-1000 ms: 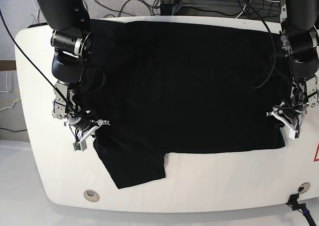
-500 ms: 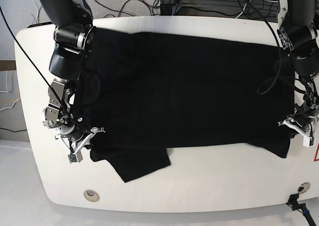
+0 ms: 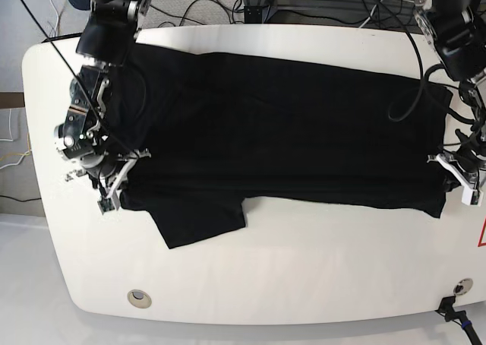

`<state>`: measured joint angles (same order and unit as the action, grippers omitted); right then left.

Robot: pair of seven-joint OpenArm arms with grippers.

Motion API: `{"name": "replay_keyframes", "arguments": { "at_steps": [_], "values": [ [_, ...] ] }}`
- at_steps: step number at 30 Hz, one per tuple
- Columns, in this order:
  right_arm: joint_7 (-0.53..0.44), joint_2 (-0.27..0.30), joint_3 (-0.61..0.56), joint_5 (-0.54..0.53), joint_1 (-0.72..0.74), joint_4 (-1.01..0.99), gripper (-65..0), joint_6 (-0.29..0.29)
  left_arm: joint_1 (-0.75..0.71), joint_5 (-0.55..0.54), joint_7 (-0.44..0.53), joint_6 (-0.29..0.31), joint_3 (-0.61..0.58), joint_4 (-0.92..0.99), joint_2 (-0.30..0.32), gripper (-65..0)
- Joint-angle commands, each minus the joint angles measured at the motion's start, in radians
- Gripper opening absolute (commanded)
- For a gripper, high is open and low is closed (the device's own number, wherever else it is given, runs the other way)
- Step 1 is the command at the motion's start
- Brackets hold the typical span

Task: Fold the T-shirt properly
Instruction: 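Grasp the side edges and fold them toward the collar with both grippers, then hold the folded shirt edge with both grippers near the collar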

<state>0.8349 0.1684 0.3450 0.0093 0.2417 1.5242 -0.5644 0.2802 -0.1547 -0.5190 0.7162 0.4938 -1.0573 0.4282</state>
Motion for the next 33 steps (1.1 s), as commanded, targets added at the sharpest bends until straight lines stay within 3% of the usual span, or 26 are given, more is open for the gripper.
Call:
{"name": "replay_keyframes", "arguments": {
  "at_steps": [1, 6, 11, 22, 24, 25, 28, 30, 31, 33],
  "values": [
    [0.079, 0.006, 0.009, 0.03, -0.045, 0.138, -65.0, 0.019, -0.063, -0.003, -0.008, -0.018, 0.058, -0.137, 0.018, -65.0],
    [0.22, -0.02, 0.009, 0.03, -0.157, 0.347, -65.0, 0.019, -0.18, -0.003, -0.08, -0.018, 0.07, -0.303, -0.01, -65.0],
    [0.338, -0.048, 0.009, 0.031, -0.267, 0.453, -65.0, 0.019, -0.325, -0.003, -0.086, -0.018, 0.069, -0.446, -0.053, -65.0],
    [0.349, -0.062, 0.004, 0.031, -0.411, 0.418, -65.0, 0.019, -0.473, 0.005, -0.086, -0.018, 0.039, -0.476, -0.065, -65.0],
    [0.349, -0.06, 0.004, 0.039, -0.413, 0.385, -57.0, 0.019, -0.483, 0.007, -0.086, -0.018, 0.015, -0.476, -0.053, -65.0],
    [0.347, -0.06, 0.004, 0.039, -0.413, 0.378, -51.0, 0.019, -0.485, 0.007, -0.088, -0.018, 0.003, -0.476, -0.045, -57.1],
    [0.347, -0.059, 0.004, 0.041, -0.413, 0.382, -34.3, 0.019, -0.48, 0.014, -0.089, -0.018, -0.004, -0.476, -0.041, -24.7],
    [0.347, -0.031, 0.006, 0.041, -0.413, 0.408, -25.4, 0.019, -0.462, 0.063, -0.117, -0.018, -0.004, -0.482, -0.039, -8.4],
    [0.347, -0.022, 0.006, 0.033, -0.413, 0.425, -22.8, 0.019, -0.441, 0.074, -0.122, -0.018, -0.001, -0.484, -0.039, -3.1],
    [0.347, -0.02, 0.009, 0.033, -0.405, 0.459, -21.9, 0.019, -0.413, 0.07, -0.119, -0.018, 0.004, -0.484, -0.039, 0.0]
  ]
}}
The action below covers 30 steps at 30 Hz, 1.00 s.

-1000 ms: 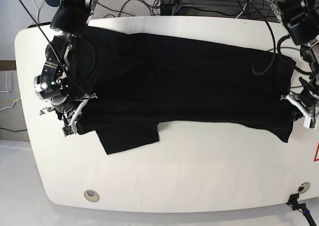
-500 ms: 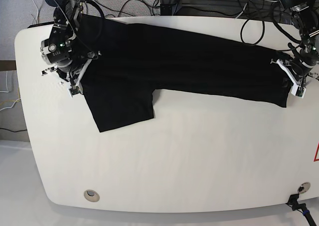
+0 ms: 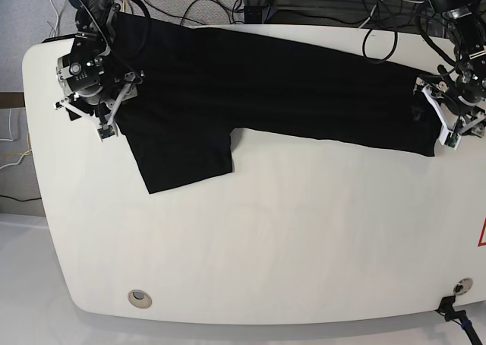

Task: Fold the T-shirt properly
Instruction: 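Hold the folded shirt edge with both grippers near the collar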

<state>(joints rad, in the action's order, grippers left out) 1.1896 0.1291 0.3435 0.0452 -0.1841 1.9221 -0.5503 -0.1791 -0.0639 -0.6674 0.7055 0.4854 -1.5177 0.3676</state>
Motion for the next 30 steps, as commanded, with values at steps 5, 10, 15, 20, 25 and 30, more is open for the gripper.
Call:
{"name": "replay_keyframes", "arguments": {
  "at_steps": [5, 10, 15, 20, 25, 30],
  "values": [
    [-0.037, 0.019, 0.012, -0.005, 0.116, 0.063, -21.9, -0.029, 0.108, -0.061, 0.03, -0.007, 0.04, -0.074, 0.018, 0.0],
    [-0.132, -0.024, 0.013, -0.005, 0.271, -0.062, -21.9, -0.038, 0.143, -0.067, 0.027, -0.007, -0.007, -0.103, -0.023, 0.0],
    [-0.307, -0.058, 0.111, -0.006, 0.43, -0.375, -21.9, -0.04, 0.137, -0.066, 0.027, -0.007, -0.012, -0.103, -0.069, 0.0],
    [-0.437, -0.026, 0.147, -0.006, 0.519, -0.625, -21.9, -0.04, 0.125, -0.066, 0.027, -0.007, -0.011, -0.102, -0.069, 0.0],
    [-0.492, 0.008, 0.142, -0.113, 0.529, -0.777, -21.9, -0.04, 0.114, -0.067, 0.028, -0.007, -0.011, -0.102, -0.065, 0.0],
    [-0.494, 0.001, 0.122, -0.193, 0.484, -0.818, -22.0, -0.04, 0.118, -0.067, 0.028, -0.007, -0.011, -0.102, -0.065, 0.0]
  ]
}}
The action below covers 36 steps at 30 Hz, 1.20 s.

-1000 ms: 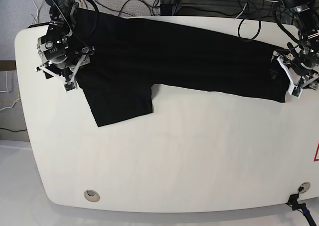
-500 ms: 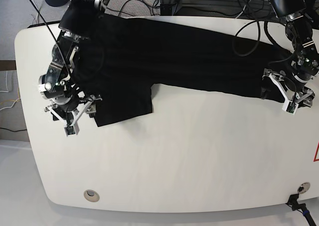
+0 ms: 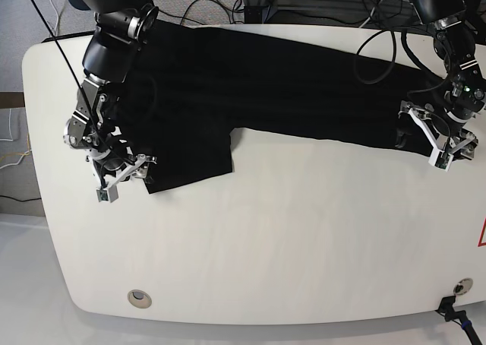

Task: Fold the T-shirt properly
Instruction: 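Hold the folded shirt edge with both grippers near the collar, then lift the shirt edge with the right gripper and fold it over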

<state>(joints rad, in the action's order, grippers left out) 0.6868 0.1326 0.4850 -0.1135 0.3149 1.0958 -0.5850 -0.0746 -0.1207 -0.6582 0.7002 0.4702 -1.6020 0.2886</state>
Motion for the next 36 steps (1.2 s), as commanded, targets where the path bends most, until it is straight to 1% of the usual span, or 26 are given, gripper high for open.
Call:
{"name": "replay_keyframes", "arguments": {
  "at_steps": [1, 5, 7, 8, 9, 10, 11, 14, 15, 16, 17, 18, 19, 21, 22, 25, 30, 33, 36],
  "values": [
    [0.009, -0.011, -0.045, -0.047, -0.024, 0.01, -22.0, -0.005, 0.014, -0.01, 0.019, -0.002, 0.005, -0.018, 0.013, 0.0],
    [0.012, -0.023, -0.122, -0.099, -0.082, 0.083, -22.1, 0.0, 0.016, -0.01, 0.019, -0.002, 0.003, -0.011, 0.011, 0.0],
    [0.014, -0.031, -0.142, -0.116, -0.102, 0.106, -22.3, 0.003, 0.017, -0.009, 0.019, -0.002, 0.003, -0.011, 0.011, 0.0],
    [0.014, -0.031, -0.142, -0.117, -0.104, 0.109, -23.6, 0.003, 0.017, -0.009, 0.019, -0.002, 0.003, -0.011, 0.011, 0.0],
    [0.014, -0.031, -0.142, -0.117, -0.104, 0.109, -26.7, 0.003, 0.017, -0.009, 0.019, -0.002, -0.003, -0.011, 0.011, 0.0],
    [0.014, -0.031, -0.142, -0.117, -0.104, 0.109, -31.4, 0.003, 0.017, -0.009, 0.019, -0.002, -0.014, -0.011, 0.011, 0.0],
    [0.014, -0.031, -0.142, -0.117, -0.102, 0.109, -37.8, 0.0, 0.017, -0.009, 0.019, -0.002, -0.018, -0.011, 0.011, 0.0],
    [0.017, -0.026, -0.142, -0.14, -0.099, 0.113, -61.1, -0.003, 0.017, -0.009, 0.019, -0.002, -0.021, -0.011, 0.011, 0.0],
    [0.032, -0.023, -0.142, -0.157, -0.099, 0.12, -65.0, -0.005, 0.017, -0.009, 0.019, -0.002, -0.021, -0.011, 0.011, 0.0],
    [0.075, -0.009, -0.142, -0.188, -0.099, 0.152, -65.0, -0.011, 0.017, -0.009, 0.019, -0.002, -0.021, -0.01, 0.011, 0.0],
    [0.136, 0.006, -0.145, -0.222, -0.099, 0.198, -65.0, -0.036, 0.017, -0.009, 0.019, -0.002, -0.021, -0.008, 0.011, 0.0],
    [0.208, 0.012, -0.156, -0.274, -0.104, 0.26, -65.0, -0.074, 0.017, -0.009, 0.019, -0.002, -0.021, -0.008, 0.011, 0.0],
    [0.264, 0.016, -0.174, -0.312, -0.11, 0.324, -65.0, -0.091, 0.017, -0.009, 0.019, -0.002, -0.021, -0.008, 0.011, 0.0],
    [0.359, 0.017, -0.188, -0.372, -0.155, 0.468, -65.0, -0.091, 0.017, -0.009, 0.019, -0.002, -0.021, -0.008, 0.01, 0.0],
    [0.385, 0.017, -0.191, -0.395, -0.175, 0.521, -65.0, -0.089, 0.017, -0.009, 0.019, -0.002, -0.021, -0.008, 0.01, 0.0],
    [0.514, 0.012, -0.193, -0.503, -0.221, 0.637, -65.0, -0.092, 0.017, -0.007, 0.019, -0.002, -0.023, -0.008, 0.01, 0.0],
    [0.598, 0.02, -0.193, -0.731, -0.351, 0.78, -65.0, -0.092, 0.019, -0.007, 0.019, -0.002, -0.023, -0.008, 0.008, 0.0],
    [0.644, 0.049, -0.193, -0.878, -0.426, 0.846, -65.0, -0.092, 0.019, -0.007, 0.019, -0.002, -0.049, -0.007, 0.008, 0.0],
    [0.655, 0.108, -0.2, -1.043, -0.5, 0.857, -65.0, -0.092, 0.019, -0.007, 0.019, -0.002, -0.075, -0.007, 0.01, 0.0]
  ]
}}
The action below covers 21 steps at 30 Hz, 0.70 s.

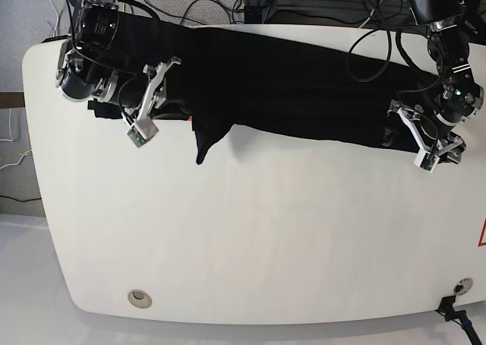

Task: Fold the T-shirt properly
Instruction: 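Lift the shirt edge with the right gripper and fold it over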

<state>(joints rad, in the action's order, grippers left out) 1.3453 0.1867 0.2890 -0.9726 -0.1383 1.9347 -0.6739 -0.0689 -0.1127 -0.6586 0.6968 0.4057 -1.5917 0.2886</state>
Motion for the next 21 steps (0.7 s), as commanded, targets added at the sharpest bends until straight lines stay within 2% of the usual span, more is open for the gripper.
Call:
{"name": "replay_keyframes", "arguments": {
  "at_steps": [1, 5, 11, 12, 16, 18, 19, 21],
  "values": [
    [-0.003, 0.07, -0.02, -0.228, -0.068, 0.018, -65.0, -0.004, 0.013, -0.015, 0.02, 0.001, -0.011, -0.017, 0.01, 0.0],
    [-0.003, 0.145, -0.081, -0.308, -0.139, 0.018, -65.0, 0.0, 0.013, -0.015, 0.02, 0.001, -0.017, -0.017, 0.01, 0.0],
    [-0.003, 0.273, -0.304, -0.299, -0.157, 0.013, -65.0, 0.004, 0.013, -0.015, 0.02, 0.001, -0.017, -0.017, 0.01, 0.0],
    [-0.003, 0.29, -0.325, -0.293, -0.157, 0.013, -60.2, 0.004, 0.013, -0.015, 0.02, 0.001, -0.017, -0.017, 0.01, 0.0],
    [-0.003, 0.356, -0.357, -0.294, -0.154, 0.018, -31.9, 0.001, 0.013, -0.015, 0.02, 0.001, -0.017, -0.017, 0.01, 0.0],
    [-0.002, 0.392, -0.376, -0.32, -0.152, 0.019, -20.2, -0.002, 0.013, -0.015, 0.02, 0.001, -0.017, -0.017, 0.01, 0.0],
    [-0.002, 0.408, -0.382, -0.332, -0.151, 0.019, -18.0, -0.002, 0.013, -0.015, 0.02, 0.001, -0.017, -0.017, 0.01, 0.0],
    [-0.002, 0.417, -0.377, -0.346, -0.117, 0.021, -18.1, -0.004, 0.011, -0.015, 0.018, 0.001, -0.017, -0.017, 0.01, 0.0]
  ]
}}
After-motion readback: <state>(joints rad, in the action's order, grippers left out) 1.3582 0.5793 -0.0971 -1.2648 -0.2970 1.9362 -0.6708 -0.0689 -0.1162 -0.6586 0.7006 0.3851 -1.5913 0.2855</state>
